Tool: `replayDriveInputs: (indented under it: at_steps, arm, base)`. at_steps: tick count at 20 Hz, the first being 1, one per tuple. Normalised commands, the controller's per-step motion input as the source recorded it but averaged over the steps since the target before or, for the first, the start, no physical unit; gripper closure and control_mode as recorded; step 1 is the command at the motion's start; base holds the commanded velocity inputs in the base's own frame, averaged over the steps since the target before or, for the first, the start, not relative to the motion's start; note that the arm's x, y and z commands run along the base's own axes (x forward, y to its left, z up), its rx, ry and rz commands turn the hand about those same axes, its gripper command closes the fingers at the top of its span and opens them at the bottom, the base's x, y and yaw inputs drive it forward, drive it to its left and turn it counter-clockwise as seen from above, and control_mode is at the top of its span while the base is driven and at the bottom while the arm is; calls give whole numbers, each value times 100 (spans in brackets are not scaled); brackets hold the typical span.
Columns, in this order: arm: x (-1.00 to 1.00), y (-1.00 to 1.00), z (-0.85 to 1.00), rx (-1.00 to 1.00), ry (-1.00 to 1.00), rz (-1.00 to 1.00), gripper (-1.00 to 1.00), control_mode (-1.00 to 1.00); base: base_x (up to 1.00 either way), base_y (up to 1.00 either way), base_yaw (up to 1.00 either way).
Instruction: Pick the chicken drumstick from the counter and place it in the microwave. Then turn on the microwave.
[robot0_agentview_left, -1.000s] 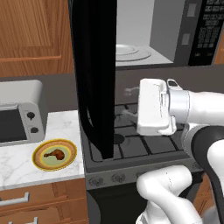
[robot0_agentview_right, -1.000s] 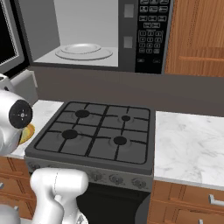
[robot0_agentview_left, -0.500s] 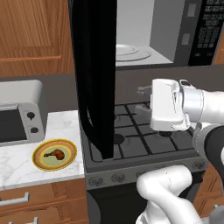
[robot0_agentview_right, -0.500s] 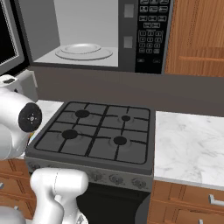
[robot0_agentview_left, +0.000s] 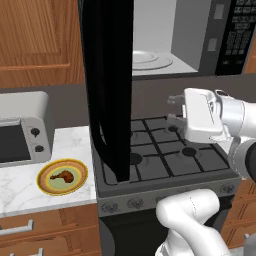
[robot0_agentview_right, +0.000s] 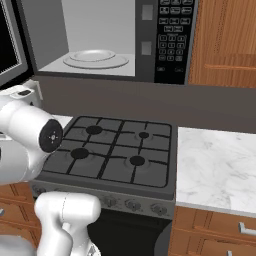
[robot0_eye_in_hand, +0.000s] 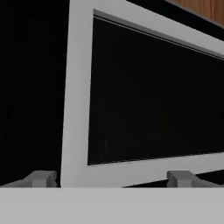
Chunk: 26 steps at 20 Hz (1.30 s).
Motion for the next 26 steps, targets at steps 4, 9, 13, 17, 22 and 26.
replayDriveInputs:
  at_steps: [4, 9, 13, 17, 22, 26]
  arm:
    - [5, -17, 0, 5, 2, 0, -100, -100]
    - [0, -10, 0, 2, 3, -4, -100, -100]
    - [0, -4, 0, 0, 10, -15, -100, -100]
    - [0, -6, 0, 0, 12, -20, -100, -100]
    - [0, -10, 0, 0, 16, -18, -100, -100]
    - [1, -9, 0, 0, 15, -14, -100, -100]
  base:
    - [0, 0, 0]
    - [0, 0, 0]
    - [0, 0, 0]
    - [0, 0, 0]
    - [0, 0, 0]
    - [0, 0, 0]
